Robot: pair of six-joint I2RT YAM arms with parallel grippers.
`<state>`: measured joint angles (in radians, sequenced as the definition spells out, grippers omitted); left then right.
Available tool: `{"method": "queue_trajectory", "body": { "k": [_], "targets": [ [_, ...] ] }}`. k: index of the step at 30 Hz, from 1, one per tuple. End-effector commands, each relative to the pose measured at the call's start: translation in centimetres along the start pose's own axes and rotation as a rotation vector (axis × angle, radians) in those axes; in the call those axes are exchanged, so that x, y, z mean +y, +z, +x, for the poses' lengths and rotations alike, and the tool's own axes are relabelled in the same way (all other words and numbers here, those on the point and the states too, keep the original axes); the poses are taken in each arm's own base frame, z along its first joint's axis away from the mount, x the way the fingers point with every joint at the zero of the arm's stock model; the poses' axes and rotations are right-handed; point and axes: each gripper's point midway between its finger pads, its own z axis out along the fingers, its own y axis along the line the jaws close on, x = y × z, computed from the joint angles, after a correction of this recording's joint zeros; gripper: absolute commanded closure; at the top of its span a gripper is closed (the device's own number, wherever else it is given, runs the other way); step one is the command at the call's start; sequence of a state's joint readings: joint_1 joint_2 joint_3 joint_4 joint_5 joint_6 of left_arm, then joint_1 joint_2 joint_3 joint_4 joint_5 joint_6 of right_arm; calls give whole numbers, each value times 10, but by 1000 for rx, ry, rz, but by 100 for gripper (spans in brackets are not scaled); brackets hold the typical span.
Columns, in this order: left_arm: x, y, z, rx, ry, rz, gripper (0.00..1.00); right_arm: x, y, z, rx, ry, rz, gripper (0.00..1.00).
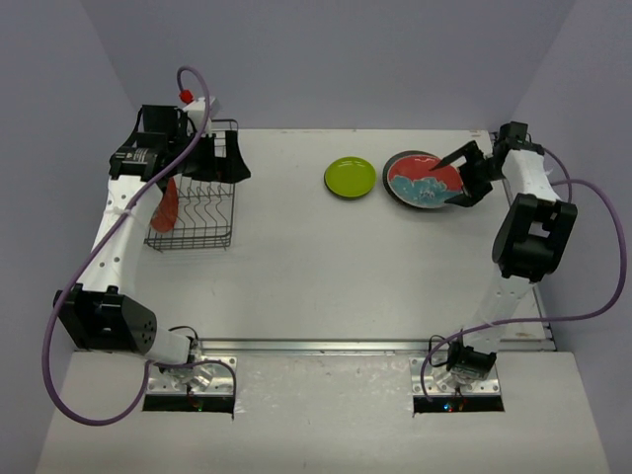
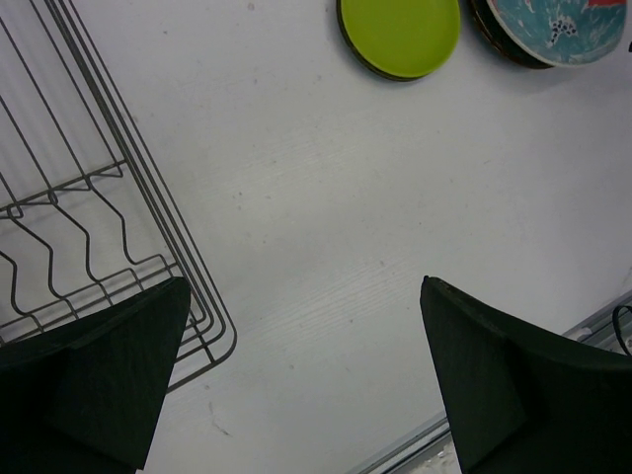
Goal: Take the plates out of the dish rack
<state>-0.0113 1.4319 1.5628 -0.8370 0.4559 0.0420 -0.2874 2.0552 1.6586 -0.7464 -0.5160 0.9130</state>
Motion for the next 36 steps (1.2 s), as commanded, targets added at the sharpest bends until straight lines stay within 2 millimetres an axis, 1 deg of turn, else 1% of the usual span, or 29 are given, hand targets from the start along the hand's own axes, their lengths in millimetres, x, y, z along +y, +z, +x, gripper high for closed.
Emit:
{"method": "queue_trajectory", "body": {
  "k": [1, 6, 9, 11, 12, 13, 14, 15, 16, 17, 18, 19, 20, 21, 22, 23, 24, 25, 26, 27, 29, 31, 34, 36],
  "targets": [
    [0, -22, -27, -96, 18, -50, 0, -13, -31, -2, -83, -83, 171, 1],
    [6, -24, -29, -105, 22, -86, 0, -22, -33, -2, -83, -152, 230, 1],
    [9, -27, -32, -121, 34, -110, 0, -12, -32, 5, -35, -234, 163, 1],
    [25, -35, -38, -158, 38, -217, 1, -1, -35, 10, -32, -345, 97, 1],
    [32, -38, -39, -168, 33, -263, 4, 8, -36, 11, -48, -400, 56, 1],
    [40, -42, -40, -177, 26, -313, 7, 10, -35, 13, -62, -442, 39, 1],
    [55, -47, -42, -180, 15, -400, 13, 12, -35, 21, -83, -527, 35, 1],
    [71, -53, -42, -177, 4, -502, 19, 20, -36, 29, -117, -641, 27, 1],
    [79, -58, -44, -180, 0, -547, 24, 26, -40, 32, -158, -707, 27, 1],
    [90, -66, -48, -193, -10, -584, 29, 40, -52, 33, -221, -766, 3, 1],
    [111, -75, -51, -185, -4, -678, 35, 46, -59, 52, -306, -943, 42, 1],
    [124, -87, -58, -202, -12, -716, 36, 42, -55, 51, -370, -999, 73, 1],
    [138, -95, -62, -197, -22, -729, 38, 49, -56, 63, -414, -1086, 55, 1],
    [153, -95, -60, -159, -34, -724, 40, 58, -58, 77, -450, -1172, 35, 1],
    [166, -87, -51, -89, -47, -709, 41, 64, -60, 87, -477, -1233, 29, 1],
    [177, -92, -52, -72, -60, -727, 41, 69, -63, 94, -495, -1260, 10, 1],
    [189, -102, -59, -81, -69, -747, 41, 72, -68, 99, -513, -1277, -7, 1],
    [196, -102, -58, -67, -70, -749, 41, 75, -69, 103, -516, -1284, -17, 1],
    [206, -97, -53, -30, -66, -750, 41, 75, -68, 108, -510, -1293, -24, 1],
    [214, -97, -53, -16, -56, -762, 41, 76, -68, 110, -506, -1294, -29, 1],
    [227, -90, -45, 29, -54, -777, 41, 74, -67, 113, -499, -1295, -32, 1],
    [235, -82, -36, 67, -55, -775, 41, 69, -63, 115, -482, -1295, -28, 1],
    [248, -63, -14, 142, -70, -752, 41, 63, -58, 117, -463, -1297, -24, 1],
    [255, -53, -5, 159, -84, -746, 42, 62, -57, 117, -462, -1299, -25, 1]
  ]
}}
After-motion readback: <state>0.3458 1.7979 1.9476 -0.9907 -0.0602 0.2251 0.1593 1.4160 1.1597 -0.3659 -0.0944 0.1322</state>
